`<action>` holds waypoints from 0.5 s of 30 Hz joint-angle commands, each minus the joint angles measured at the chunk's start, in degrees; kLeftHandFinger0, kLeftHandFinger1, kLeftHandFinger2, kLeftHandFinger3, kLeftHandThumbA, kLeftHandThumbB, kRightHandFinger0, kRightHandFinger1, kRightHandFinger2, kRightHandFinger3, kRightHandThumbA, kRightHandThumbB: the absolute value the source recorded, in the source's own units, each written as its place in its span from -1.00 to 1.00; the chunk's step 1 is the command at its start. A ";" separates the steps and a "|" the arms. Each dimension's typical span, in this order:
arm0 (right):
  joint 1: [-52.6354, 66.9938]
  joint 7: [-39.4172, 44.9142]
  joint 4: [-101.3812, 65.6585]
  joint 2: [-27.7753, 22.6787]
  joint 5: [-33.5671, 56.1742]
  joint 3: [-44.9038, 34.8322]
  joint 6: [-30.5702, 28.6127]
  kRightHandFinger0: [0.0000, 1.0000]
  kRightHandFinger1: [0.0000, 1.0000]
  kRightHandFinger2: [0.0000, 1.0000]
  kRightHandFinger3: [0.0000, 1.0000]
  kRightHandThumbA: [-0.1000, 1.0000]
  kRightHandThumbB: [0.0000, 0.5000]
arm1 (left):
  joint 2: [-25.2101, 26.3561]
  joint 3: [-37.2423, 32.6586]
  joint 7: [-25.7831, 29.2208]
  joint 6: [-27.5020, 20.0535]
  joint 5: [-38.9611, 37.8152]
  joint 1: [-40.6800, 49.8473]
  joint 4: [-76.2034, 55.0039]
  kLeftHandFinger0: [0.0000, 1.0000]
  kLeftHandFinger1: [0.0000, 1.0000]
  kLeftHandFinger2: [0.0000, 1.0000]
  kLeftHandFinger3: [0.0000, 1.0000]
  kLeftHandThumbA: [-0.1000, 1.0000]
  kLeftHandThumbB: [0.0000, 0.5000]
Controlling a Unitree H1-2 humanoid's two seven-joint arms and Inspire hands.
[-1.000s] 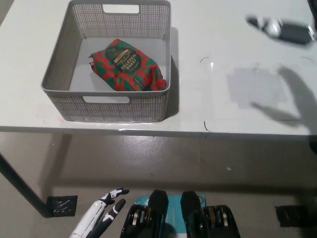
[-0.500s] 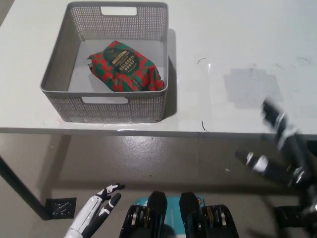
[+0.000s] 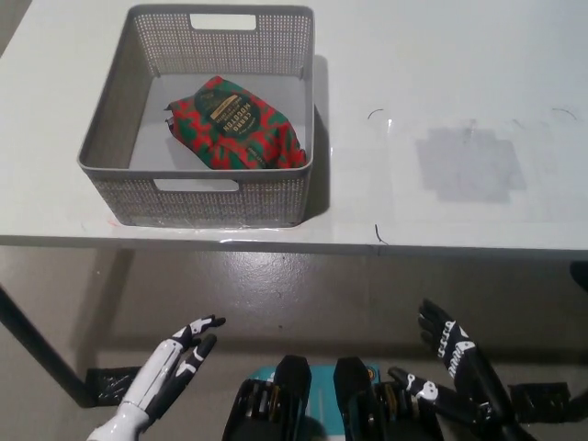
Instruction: Use the right hand to pick up a bag of coffee beans on the right hand side and place it into a container on the left hand side
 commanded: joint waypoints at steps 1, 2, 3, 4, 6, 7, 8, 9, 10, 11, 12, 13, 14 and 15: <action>-2.95 1.67 0.41 -0.35 2.50 -0.35 -4.69 1.00 1.00 1.00 1.00 1.00 0.06 | 0.12 0.52 0.11 -1.30 -0.94 -1.50 -0.77 1.00 1.00 1.00 1.00 1.00 0.70; -3.30 1.80 0.85 -0.44 2.62 -0.32 -4.93 1.00 1.00 1.00 1.00 1.00 0.05 | 0.10 0.60 0.08 -1.36 -1.08 -1.69 -0.73 1.00 1.00 1.00 1.00 1.00 0.71; -3.39 1.77 1.00 -0.50 2.47 -0.23 -4.87 1.00 1.00 1.00 1.00 1.00 0.08 | -0.06 0.79 0.14 -1.71 -1.53 -1.70 -0.64 1.00 1.00 1.00 1.00 1.00 0.70; -3.49 1.65 1.15 -0.49 2.37 -0.19 -4.69 1.00 1.00 1.00 1.00 1.00 0.09 | -0.13 0.90 0.19 -1.64 -1.62 -1.80 -0.69 1.00 1.00 1.00 1.00 1.00 0.74; -3.55 1.63 1.20 -0.60 2.16 -0.03 -4.43 1.00 1.00 1.00 1.00 1.00 0.13 | -0.15 0.91 0.23 -1.68 -1.49 -1.87 -0.74 1.00 1.00 1.00 1.00 1.00 0.75; -3.55 1.56 1.35 -0.63 1.98 0.05 -4.57 1.00 1.00 1.00 1.00 1.00 0.13 | -0.17 0.93 0.23 -1.98 -1.55 -2.01 -0.61 1.00 1.00 1.00 1.00 1.00 0.73; -3.56 1.54 1.46 -0.61 1.92 0.10 -4.71 1.00 1.00 1.00 1.00 1.00 0.14 | -0.24 1.00 0.35 -2.35 -1.64 -2.04 -0.47 1.00 1.00 1.00 1.00 1.00 0.77; -3.55 1.56 1.60 -0.65 1.88 0.13 -4.94 1.00 1.00 1.00 1.00 1.00 0.13 | -0.39 1.06 0.40 -2.46 -1.84 -2.05 -0.42 1.00 1.00 1.00 1.00 1.00 0.82; -3.57 1.66 1.92 -0.77 1.80 0.18 -5.42 1.00 1.00 1.00 1.00 1.00 0.12 | -0.54 1.09 0.29 -2.22 -2.12 -2.07 -0.43 1.00 1.00 1.00 1.00 1.00 0.85; -3.71 1.72 2.26 -0.85 1.63 0.26 -5.78 1.00 1.00 1.00 1.00 1.00 0.12 | -0.52 1.08 0.28 -2.26 -2.14 -2.07 -0.39 1.00 1.00 1.00 1.00 1.00 0.87; -3.78 1.64 2.37 -0.90 1.44 0.31 -5.88 1.00 1.00 1.00 1.00 1.00 0.13 | -0.48 1.05 0.23 -2.29 -2.15 -2.07 -0.41 1.00 1.00 1.00 1.00 1.00 0.87; -3.78 1.71 2.28 -0.93 1.52 0.34 -5.44 1.00 1.00 1.00 1.00 1.00 0.15 | -0.36 0.92 0.04 -2.15 -2.11 -2.06 -0.56 1.00 1.00 1.00 1.00 1.00 0.86; -3.90 1.75 2.39 -0.92 1.58 0.36 -5.37 1.00 1.00 1.00 1.00 1.00 0.15 | -0.22 0.85 0.02 -2.18 -1.91 -2.10 -0.53 1.00 1.00 1.00 1.00 1.00 0.87; -3.95 1.74 2.37 -1.06 1.36 0.47 -5.13 1.00 1.00 1.00 1.00 1.00 0.14 | -0.08 0.72 -0.03 -1.90 -1.53 -2.10 -0.65 1.00 1.00 1.00 1.00 1.00 0.91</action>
